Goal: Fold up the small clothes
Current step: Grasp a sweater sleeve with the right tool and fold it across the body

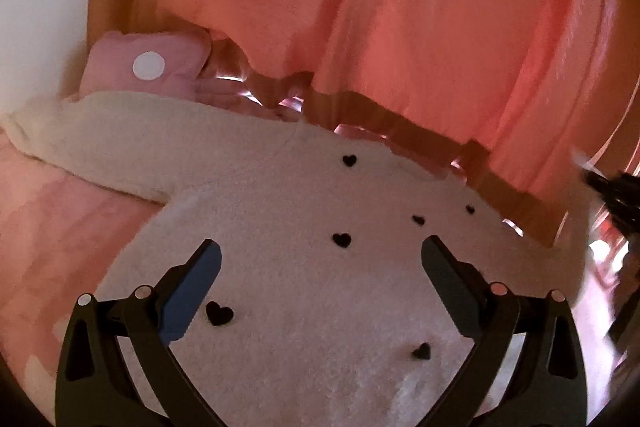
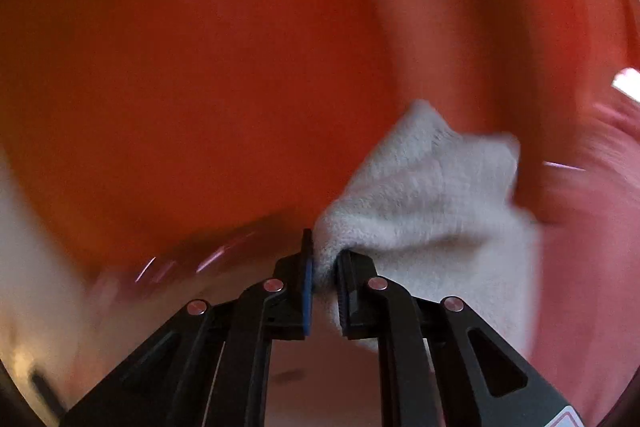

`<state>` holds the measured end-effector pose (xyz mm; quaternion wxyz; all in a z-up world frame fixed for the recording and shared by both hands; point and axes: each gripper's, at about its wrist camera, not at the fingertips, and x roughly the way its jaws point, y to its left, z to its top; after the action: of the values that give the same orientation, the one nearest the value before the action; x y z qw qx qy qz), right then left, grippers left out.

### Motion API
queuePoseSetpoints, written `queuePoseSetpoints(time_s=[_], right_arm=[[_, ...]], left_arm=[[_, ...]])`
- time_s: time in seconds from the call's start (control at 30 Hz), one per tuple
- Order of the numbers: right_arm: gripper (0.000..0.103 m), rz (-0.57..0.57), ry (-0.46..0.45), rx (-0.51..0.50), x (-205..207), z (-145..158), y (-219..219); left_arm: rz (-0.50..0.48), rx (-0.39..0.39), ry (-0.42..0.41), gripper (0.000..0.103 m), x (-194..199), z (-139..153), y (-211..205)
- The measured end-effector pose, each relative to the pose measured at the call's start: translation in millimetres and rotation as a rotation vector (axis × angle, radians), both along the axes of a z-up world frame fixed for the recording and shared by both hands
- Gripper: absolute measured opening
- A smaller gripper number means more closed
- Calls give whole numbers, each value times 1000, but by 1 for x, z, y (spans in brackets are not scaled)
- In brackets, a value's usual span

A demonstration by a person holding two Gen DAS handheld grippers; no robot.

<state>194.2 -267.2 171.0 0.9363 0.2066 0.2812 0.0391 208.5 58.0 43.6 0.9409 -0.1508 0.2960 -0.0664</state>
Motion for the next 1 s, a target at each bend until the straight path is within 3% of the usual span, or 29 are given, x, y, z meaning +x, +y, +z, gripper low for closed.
queuePoseSetpoints(time_s=[0.1,0.2,0.27,0.5,0.53,0.63,0.83,0.87,0.93,0.97,1.0], right_arm=[[15,180,107,-80,25,-35,99],[16,198,172,-150,20,-66,130],[17,168,202,-128,2,-74,117],[54,-165,282,-7,-92,-84,14],[54,-214,300,47,-97,-91,-4],[54,-289,344,161,-97,-107,-38],[54,-309,359,346,-77,-129,-55],[54,-310,351,360,-71,-132,-58],[54,-315,327,363,-62,-134,-58],[47,-315,310,357,-58,-134,-58],[28,-314,298,340,-55,-132,-57]], left_arm=[[-11,-2,-1,98,0,-4,4],[-20,41,22,98,5,-12,8],[-24,49,53,98,12,-19,15],[9,-55,139,98,51,-40,33],[24,-78,168,98,57,-45,36],[67,-257,281,98,63,-63,50],[29,-452,312,97,63,-65,58],[20,-468,315,95,65,-66,57],[2,-450,303,73,68,-66,52],[-19,-438,297,51,72,-65,48],[-44,-421,294,29,80,-64,45]])
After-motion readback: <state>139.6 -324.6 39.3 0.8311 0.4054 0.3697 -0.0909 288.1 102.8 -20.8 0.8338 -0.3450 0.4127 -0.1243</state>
